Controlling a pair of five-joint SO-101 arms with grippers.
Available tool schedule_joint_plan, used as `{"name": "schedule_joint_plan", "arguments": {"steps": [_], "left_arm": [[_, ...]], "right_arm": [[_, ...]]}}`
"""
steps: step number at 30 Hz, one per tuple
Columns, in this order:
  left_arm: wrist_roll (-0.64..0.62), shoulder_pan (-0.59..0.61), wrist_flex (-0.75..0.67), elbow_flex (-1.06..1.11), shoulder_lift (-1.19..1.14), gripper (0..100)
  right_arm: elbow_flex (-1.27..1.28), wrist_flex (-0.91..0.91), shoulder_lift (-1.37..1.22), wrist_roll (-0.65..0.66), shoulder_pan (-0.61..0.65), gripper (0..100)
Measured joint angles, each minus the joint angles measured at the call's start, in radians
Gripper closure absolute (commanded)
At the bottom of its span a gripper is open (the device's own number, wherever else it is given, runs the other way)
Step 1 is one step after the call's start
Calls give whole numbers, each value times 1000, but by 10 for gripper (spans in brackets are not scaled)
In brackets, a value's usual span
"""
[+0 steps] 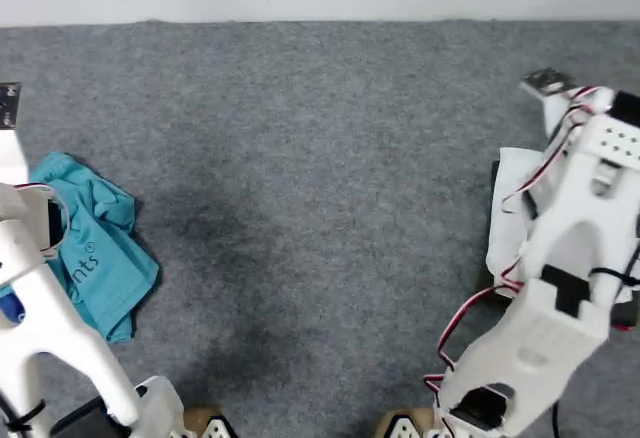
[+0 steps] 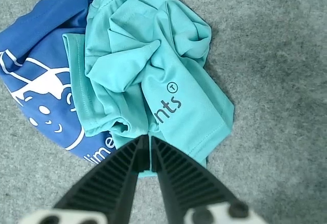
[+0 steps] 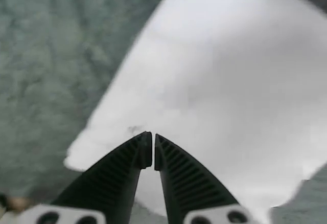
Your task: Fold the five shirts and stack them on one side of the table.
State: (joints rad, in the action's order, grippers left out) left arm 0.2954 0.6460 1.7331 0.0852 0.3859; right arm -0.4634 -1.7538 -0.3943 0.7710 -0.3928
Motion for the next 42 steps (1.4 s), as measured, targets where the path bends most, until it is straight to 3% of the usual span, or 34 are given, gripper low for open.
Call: {"name": "schedule_joint_plan", "arguments": {"steps": [8,11,14,21,34,42], "left_arm": [[0,0,2,5,0,984],[0,0,2,5,0,984],[0,0,2,5,0,984],[0,0,2,5,0,984],[0,0,2,78,198,974],[92,0,2,344,249,801]], "right_arm": [[302,83,15,-3,28,990],[318,109,-11,-3,28,990],[287,20,11,-3,43,990],[292,0,245,-12,74,990],[830,0,700,-391,143,990],[959,0,921,-496,143,990]]}}
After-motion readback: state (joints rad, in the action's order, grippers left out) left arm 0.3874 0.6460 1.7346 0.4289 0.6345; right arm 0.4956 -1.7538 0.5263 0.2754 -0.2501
